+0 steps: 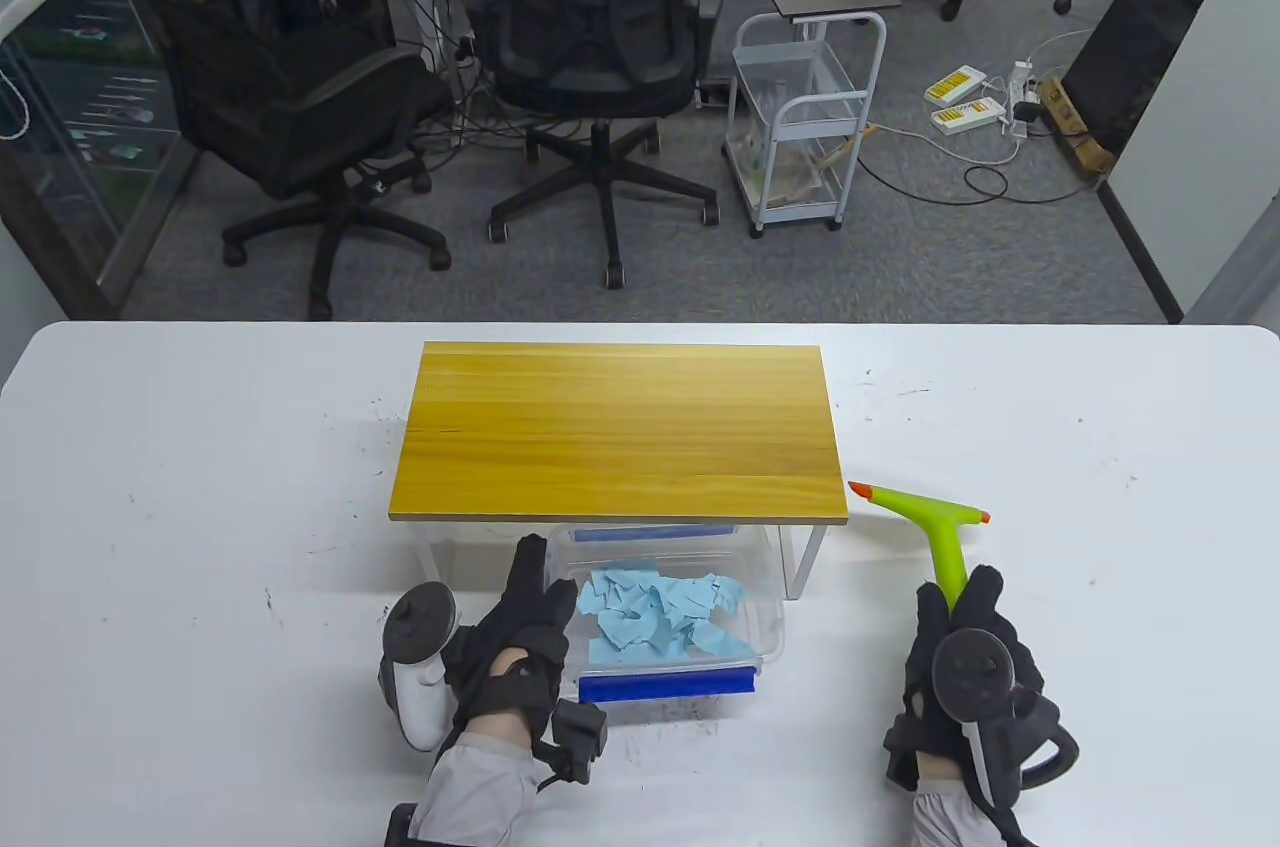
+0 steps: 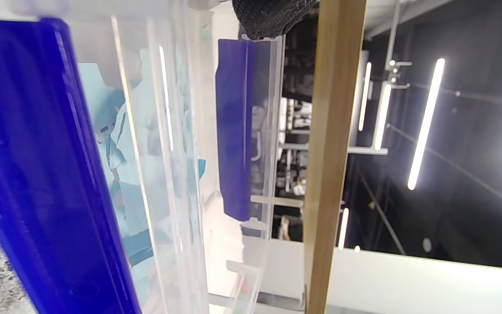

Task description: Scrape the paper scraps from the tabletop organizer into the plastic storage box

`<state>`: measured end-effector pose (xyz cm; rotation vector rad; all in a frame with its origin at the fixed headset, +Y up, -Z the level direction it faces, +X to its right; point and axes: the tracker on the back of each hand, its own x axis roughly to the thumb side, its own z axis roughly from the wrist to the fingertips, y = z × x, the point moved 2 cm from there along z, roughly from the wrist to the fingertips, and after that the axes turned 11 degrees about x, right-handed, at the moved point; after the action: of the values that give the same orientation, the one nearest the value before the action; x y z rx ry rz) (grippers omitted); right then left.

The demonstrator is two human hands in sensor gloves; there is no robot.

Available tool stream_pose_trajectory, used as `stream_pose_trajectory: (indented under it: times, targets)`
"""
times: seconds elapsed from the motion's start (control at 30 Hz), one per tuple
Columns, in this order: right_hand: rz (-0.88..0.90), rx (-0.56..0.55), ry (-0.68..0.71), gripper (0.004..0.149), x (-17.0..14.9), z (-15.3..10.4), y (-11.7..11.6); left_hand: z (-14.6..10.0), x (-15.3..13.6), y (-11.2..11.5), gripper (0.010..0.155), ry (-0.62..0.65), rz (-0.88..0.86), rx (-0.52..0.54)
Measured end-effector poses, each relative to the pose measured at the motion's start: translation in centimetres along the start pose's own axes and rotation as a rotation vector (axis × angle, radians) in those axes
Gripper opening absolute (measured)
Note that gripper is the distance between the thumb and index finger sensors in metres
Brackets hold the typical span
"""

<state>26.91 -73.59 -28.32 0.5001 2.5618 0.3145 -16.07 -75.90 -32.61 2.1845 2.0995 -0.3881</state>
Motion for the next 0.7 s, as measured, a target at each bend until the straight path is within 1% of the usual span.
stream_pose_trajectory:
  times: [0.2,0.33,0.47,0.6,0.7]
  targets:
    - [0.082,0.019,-0.046,0.063,-1.7,0.3,0.3,0.1,-0.3,-0.2,0.069,-0.026,0.002,-0.009]
    - [0.116,0.020,-0.057,0.063,-2.1,0.3,0.5,-0.7,0.1,-0.5,0.069,-0.004,0.052,-0.017]
    - [0.157,0.036,-0.053,0.063,-2.1,0.3,0.5,-1.7,0.4,-1.0,0.069,-0.015,0.064,-0.043]
    - [0.180,0.037,-0.056,0.063,-2.2,0.2,0.6,-3.1,1.7,-2.1,0.069,0.004,0.071,-0.110]
    - [0.205,0.043,-0.070,0.063,-2.5,0.2,0.8,-4.3,3.7,-3.7,0.069,0.033,0.056,-0.152]
